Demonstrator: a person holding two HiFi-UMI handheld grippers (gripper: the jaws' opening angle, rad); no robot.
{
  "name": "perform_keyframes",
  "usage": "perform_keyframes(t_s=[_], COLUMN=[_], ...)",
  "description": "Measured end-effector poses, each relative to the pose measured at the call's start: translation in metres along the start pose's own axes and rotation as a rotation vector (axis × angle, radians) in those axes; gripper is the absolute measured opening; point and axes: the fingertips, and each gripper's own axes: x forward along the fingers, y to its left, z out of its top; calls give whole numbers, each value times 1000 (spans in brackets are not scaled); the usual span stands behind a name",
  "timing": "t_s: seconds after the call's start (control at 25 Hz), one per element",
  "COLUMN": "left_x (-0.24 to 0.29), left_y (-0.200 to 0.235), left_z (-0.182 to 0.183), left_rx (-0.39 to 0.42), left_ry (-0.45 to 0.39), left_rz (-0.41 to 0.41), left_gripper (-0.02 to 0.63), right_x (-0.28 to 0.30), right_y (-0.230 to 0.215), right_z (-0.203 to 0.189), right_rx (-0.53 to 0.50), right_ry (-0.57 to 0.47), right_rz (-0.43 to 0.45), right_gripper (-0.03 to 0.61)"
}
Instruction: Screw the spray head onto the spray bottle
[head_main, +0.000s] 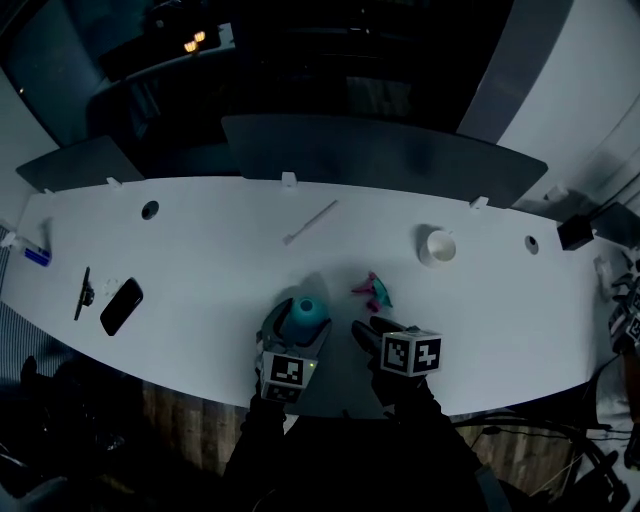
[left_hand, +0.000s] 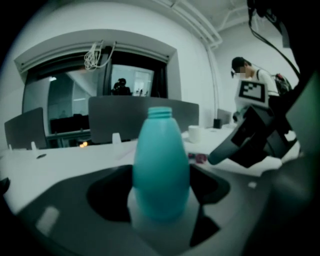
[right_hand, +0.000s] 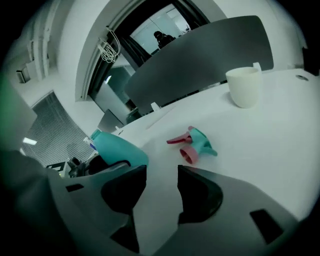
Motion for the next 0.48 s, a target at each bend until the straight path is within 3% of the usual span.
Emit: perform_keyframes(t_s=[0.2,0.32,0.48], left_x=[-3,-3,-4], left_y=[0,-1,0], left_z=[1,1,1], left_rx=[-4,-4,-4], left_ry=[-4,-1,-2], left_rz=[8,9,12], left_gripper=[362,362,362], right_x=[9,14,12], right_y=[-1,-1,4], right_z=[-8,-9,-1], right_rx=[207,205,142], right_ry=[-14,-10,-24], right_rz=[32,34,86], right_gripper=[175,173,24])
